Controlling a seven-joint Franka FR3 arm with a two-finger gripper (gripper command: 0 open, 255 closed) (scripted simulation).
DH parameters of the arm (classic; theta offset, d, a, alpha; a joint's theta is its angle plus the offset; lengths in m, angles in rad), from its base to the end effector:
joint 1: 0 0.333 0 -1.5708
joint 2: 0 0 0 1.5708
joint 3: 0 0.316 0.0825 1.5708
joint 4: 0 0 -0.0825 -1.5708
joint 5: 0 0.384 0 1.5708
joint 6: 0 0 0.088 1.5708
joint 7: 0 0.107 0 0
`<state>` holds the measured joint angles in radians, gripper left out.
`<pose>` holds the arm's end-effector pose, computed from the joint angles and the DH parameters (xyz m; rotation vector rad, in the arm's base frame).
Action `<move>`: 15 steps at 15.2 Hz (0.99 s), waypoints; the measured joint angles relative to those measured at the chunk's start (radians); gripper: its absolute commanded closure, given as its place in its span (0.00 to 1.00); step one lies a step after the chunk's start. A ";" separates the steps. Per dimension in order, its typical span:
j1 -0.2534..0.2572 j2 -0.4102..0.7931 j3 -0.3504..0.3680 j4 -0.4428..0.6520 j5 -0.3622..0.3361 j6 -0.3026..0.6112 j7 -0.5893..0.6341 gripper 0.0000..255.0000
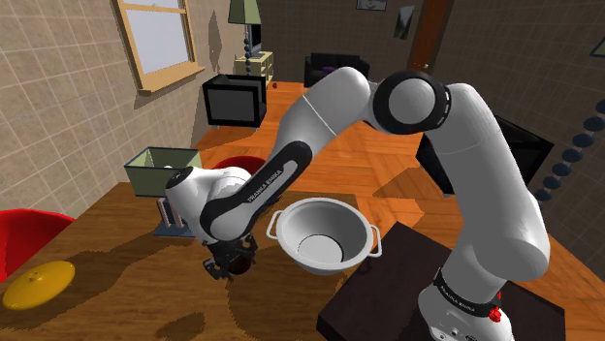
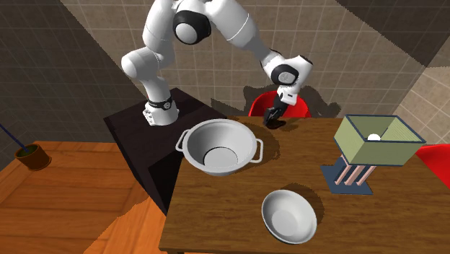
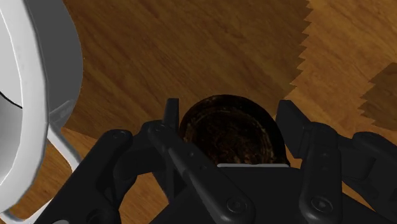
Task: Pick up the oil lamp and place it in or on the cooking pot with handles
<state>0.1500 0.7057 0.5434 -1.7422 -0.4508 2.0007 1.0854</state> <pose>0.5119 0.3622 0.1930 2.8636 -0.2634 -0.2683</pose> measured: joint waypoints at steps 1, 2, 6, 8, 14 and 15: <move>-0.001 -0.008 0.004 0.002 0.005 -0.009 -0.002 1.00; -0.003 -0.018 0.008 -0.001 0.010 -0.016 -0.003 1.00; -0.013 -0.052 0.022 -0.001 0.027 -0.046 -0.014 1.00; -0.018 -0.071 0.029 0.000 0.038 -0.065 -0.020 1.00; -0.029 -0.117 0.048 0.015 0.065 -0.119 -0.038 1.00; -0.033 -0.128 0.051 0.012 0.070 -0.126 -0.041 1.00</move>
<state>0.1169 0.5781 0.5948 -1.7300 -0.3806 1.8749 1.0446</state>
